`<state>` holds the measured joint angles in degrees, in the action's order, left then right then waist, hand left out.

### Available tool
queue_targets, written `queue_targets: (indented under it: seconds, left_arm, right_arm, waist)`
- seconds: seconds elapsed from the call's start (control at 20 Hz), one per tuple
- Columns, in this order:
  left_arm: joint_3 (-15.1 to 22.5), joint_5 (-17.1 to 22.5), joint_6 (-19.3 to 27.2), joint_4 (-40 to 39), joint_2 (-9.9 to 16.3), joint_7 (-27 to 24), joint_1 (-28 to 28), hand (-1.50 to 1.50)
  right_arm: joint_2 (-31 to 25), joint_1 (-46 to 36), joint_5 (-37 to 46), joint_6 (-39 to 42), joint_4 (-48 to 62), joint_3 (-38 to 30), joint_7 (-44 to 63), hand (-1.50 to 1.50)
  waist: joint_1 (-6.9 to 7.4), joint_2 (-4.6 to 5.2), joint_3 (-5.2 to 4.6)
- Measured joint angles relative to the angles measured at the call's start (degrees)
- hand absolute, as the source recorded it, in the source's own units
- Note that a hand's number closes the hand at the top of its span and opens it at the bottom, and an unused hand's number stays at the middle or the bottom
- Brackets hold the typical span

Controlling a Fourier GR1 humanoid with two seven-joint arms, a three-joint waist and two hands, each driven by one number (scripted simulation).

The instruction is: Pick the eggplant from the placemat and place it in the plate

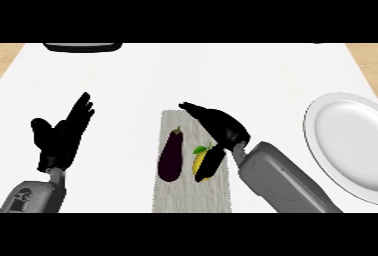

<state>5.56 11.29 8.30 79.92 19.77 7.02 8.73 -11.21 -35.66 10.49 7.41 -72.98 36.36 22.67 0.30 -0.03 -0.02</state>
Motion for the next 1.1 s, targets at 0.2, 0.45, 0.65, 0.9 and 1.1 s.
queue_targets:
  seconds: [0.2, 0.45, 0.65, 0.9, 1.1]
  left_arm:
    - [-0.5, -1.0, 0.4, -0.1, -0.6, 1.8, 2.1, 0.00]
    - [-1.4, -1.8, -0.7, -0.6, -1.5, 0.8, 1.3, 0.00]
    - [-2.3, -2.3, -1.9, -1.2, -2.0, -0.1, 0.7, 0.00]
    - [-3.4, -3.0, -3.0, 0.9, -2.2, 1.3, 0.2, 0.00]
    - [-4.4, -3.9, -3.4, -0.5, -2.7, 1.7, 2.0, 0.00]
  right_arm:
    - [1.9, -1.9, 3.0, 3.3, 2.9, 0.5, 2.4, -1.50]
    - [4.5, -2.6, 6.2, 8.2, 3.9, 0.4, 5.8, -1.50]
    - [7.8, -4.5, 8.5, 10.7, 9.3, -1.5, 5.2, -1.50]
    - [10.1, -5.9, 10.8, 11.7, 13.1, -2.5, 5.3, -1.50]
    - [10.7, -6.8, 12.4, 11.7, 16.6, -2.9, 3.9, -1.50]
  waist:
    - [-0.02, 0.04, 0.01]
    - [-0.07, 0.02, 0.01]
    - [0.06, 0.06, 0.01]
    - [0.16, 0.07, 0.01]
    - [0.15, 0.10, 0.01]
